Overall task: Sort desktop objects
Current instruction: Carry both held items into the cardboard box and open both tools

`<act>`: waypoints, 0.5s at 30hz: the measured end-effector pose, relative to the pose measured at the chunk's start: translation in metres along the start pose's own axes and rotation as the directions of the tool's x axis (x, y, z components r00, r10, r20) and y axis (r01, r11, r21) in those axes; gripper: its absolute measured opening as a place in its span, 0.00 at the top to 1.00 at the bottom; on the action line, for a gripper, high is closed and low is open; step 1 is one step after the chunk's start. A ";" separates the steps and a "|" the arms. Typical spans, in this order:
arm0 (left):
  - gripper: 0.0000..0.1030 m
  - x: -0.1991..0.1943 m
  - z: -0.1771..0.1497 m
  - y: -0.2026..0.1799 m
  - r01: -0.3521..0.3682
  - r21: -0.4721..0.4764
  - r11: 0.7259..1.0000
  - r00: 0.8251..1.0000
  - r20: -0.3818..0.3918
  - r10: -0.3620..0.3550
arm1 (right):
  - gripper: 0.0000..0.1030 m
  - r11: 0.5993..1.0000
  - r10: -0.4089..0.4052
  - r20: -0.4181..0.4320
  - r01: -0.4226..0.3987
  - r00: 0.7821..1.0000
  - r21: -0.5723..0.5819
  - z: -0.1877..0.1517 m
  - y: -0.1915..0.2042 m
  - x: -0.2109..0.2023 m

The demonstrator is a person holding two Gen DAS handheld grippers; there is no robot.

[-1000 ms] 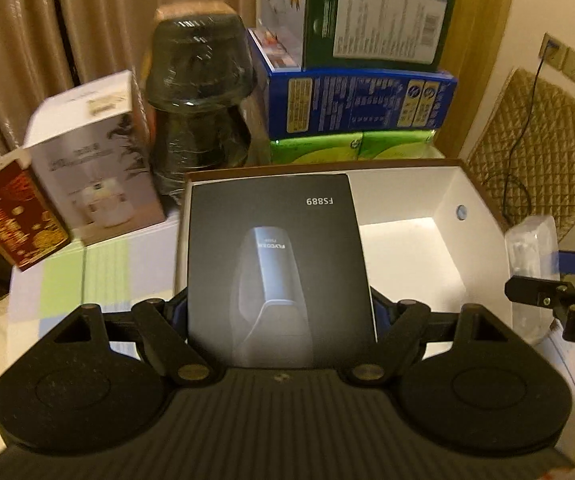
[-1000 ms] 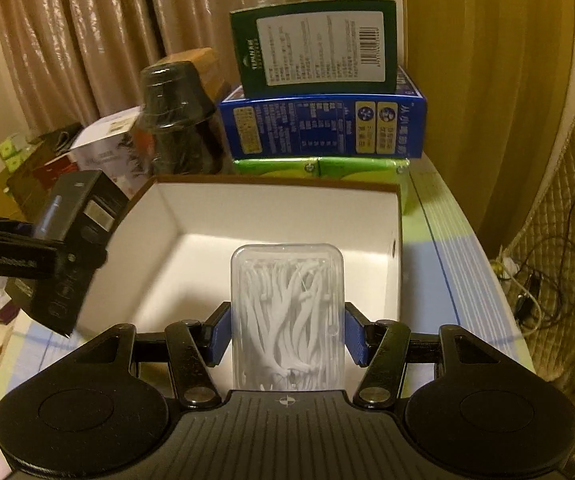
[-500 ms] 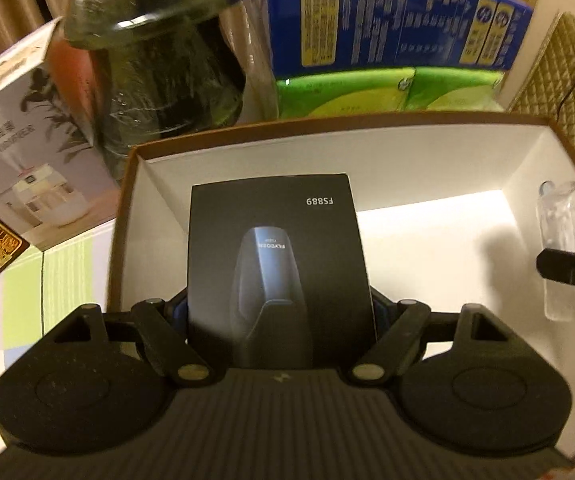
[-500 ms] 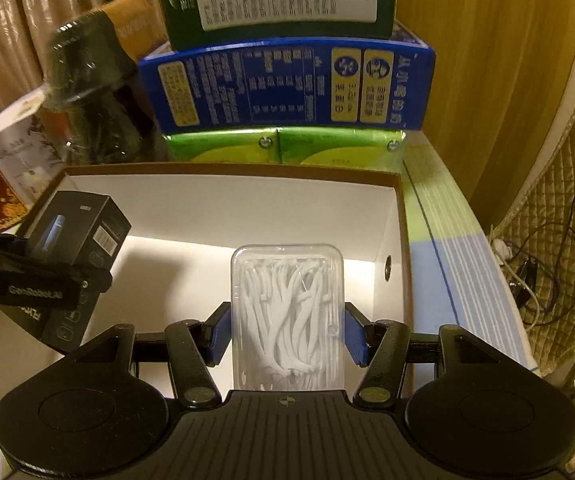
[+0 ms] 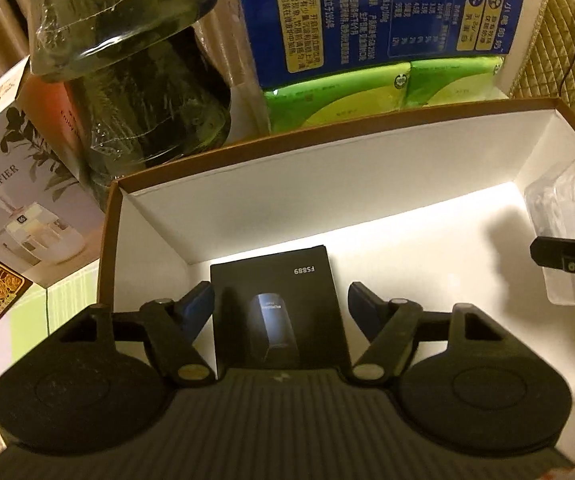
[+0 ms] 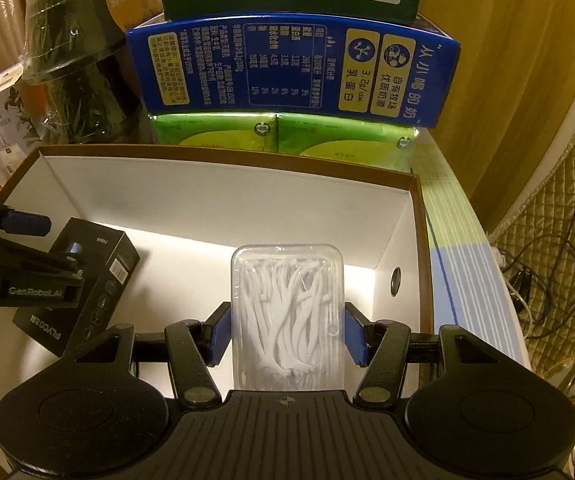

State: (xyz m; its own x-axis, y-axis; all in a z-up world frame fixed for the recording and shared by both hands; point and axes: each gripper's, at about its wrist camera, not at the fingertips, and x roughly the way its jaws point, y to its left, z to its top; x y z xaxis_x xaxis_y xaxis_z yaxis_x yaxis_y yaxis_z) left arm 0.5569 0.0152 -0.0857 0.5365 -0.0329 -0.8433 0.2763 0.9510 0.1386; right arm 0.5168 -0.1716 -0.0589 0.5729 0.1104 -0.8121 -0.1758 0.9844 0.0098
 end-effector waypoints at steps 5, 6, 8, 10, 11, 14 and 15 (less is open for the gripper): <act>0.25 -0.007 -0.001 0.002 -0.003 0.006 1.000 1.000 0.020 0.003 | 0.47 1.000 -0.017 0.048 0.018 0.999 -0.020 0.004 0.002 -0.003; 0.25 -0.009 -0.001 0.002 -0.001 0.009 1.000 1.000 0.022 0.001 | 0.47 0.999 -0.021 0.055 0.022 0.998 -0.024 0.005 0.002 -0.004; 0.24 -0.012 -0.003 0.002 0.004 0.011 1.000 1.000 0.023 -0.004 | 0.45 1.000 -0.008 0.074 0.009 0.997 -0.019 0.006 0.001 -0.008; 0.22 -0.016 -0.005 0.002 0.007 0.008 1.000 1.000 0.028 -0.007 | 0.30 1.000 0.012 0.084 -0.012 0.996 -0.004 0.005 -0.001 -0.015; 0.20 -0.018 -0.005 0.002 0.012 0.007 1.000 0.999 0.032 -0.012 | 0.27 1.000 0.016 0.094 -0.016 0.995 0.001 0.004 -0.001 -0.019; 0.16 -0.027 -0.009 0.003 0.027 0.001 1.000 0.999 0.041 -0.027 | 0.21 1.000 0.026 0.119 -0.025 0.993 -0.005 0.001 0.000 -0.031; 0.16 -0.031 -0.012 0.004 0.033 -0.002 0.999 0.998 0.048 -0.033 | 0.19 1.000 0.026 0.124 -0.026 0.992 -0.005 -0.001 0.000 -0.036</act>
State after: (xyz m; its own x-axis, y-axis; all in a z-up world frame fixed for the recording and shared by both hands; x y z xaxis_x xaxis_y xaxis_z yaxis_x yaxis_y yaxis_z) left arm 0.5320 0.0239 -0.0647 0.5645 -0.0787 -0.8217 0.2924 0.9500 0.1099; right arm 0.4956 -0.1755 -0.0303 0.6628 0.1522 -0.7332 -0.1947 0.9805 0.0275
